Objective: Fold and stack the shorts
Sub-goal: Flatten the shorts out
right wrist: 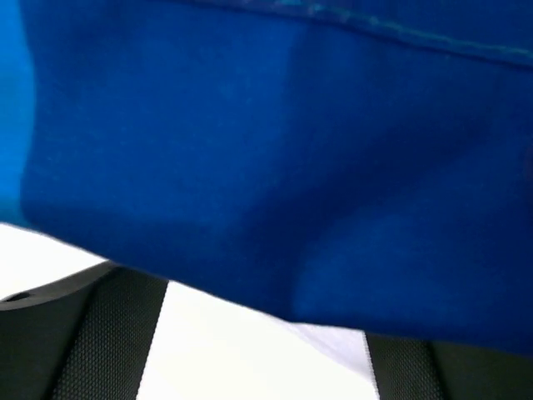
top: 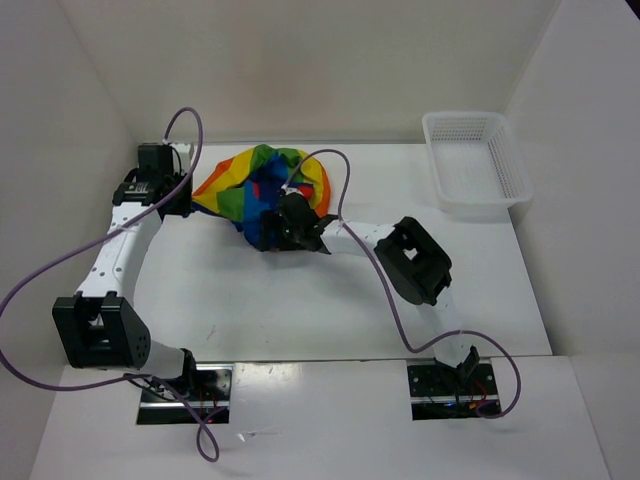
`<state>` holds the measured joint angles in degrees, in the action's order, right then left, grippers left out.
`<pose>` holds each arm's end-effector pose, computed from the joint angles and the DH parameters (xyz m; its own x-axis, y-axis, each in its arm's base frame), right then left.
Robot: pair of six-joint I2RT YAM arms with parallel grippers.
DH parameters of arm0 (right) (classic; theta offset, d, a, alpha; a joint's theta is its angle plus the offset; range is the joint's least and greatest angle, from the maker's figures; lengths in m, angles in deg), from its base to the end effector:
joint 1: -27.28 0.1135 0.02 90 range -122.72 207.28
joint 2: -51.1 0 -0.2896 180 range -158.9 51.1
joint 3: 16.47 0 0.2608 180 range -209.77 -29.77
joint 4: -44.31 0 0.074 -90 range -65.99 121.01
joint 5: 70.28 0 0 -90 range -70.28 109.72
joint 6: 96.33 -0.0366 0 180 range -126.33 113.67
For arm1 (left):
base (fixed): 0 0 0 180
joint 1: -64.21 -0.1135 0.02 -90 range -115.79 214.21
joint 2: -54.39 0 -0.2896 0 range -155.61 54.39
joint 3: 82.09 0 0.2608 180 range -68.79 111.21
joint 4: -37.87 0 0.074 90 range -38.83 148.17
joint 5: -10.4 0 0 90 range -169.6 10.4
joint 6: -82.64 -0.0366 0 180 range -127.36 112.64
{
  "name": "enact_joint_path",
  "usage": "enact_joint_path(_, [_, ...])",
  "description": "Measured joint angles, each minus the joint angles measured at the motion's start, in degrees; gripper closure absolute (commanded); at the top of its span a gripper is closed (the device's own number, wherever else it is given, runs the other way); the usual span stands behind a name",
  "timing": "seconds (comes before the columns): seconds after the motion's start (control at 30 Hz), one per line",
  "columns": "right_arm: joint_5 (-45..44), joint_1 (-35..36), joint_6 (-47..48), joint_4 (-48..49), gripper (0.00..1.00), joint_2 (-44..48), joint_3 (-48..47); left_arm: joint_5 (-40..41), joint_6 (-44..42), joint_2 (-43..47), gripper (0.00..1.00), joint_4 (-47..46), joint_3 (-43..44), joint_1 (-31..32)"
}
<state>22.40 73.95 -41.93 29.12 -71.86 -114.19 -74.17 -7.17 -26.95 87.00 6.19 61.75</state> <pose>0.3402 0.3631 0.1736 -0.7990 0.0004 -0.6013 -0.3516 0.8109 0.4678 0.3167 0.0171 0.3571 -0.6706 -0.0321 -0.7411 -0.1150 0.9915 0.0611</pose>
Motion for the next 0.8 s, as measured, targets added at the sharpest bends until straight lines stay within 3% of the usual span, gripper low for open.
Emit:
enact_joint_path(0.07, [0.1,-0.4,-2.4,0.0,0.26,-1.5,-1.4,-0.3,0.0,-0.2,1.00,0.1,0.3,0.0])
enact_joint_path(0.17, [1.7,-1.7,-6.0,1.4,0.59,-3.0,-2.0,-1.3,0.0,-0.4,1.00,0.7,1.3,0.0])
enact_joint_path(0.2, [2.7,-2.6,-7.4,2.1,0.78,-3.8,-2.0,-1.8,0.0,-0.6,1.00,1.0,1.9,0.0])
enact_joint_path(0.27, [3.0,-4.2,-9.0,3.0,0.96,-4.8,-2.1,-2.8,0.0,-0.7,1.00,1.2,2.6,0.0])
enact_joint_path(0.3, [3.1,-4.8,-9.8,3.5,1.00,-5.1,-2.1,-3.1,0.0,-0.7,1.00,1.4,2.9,0.0])
enact_joint_path(0.53, [-5.3,-8.3,-8.5,3.6,1.00,-1.7,0.9,-4.3,0.0,-1.2,1.00,3.4,6.0,0.0])
enact_joint_path(0.8, [-14.9,-19.8,8.2,0.1,1.00,19.2,1.7,-5.4,0.1,-4.1,1.00,3.7,16.3,0.3])
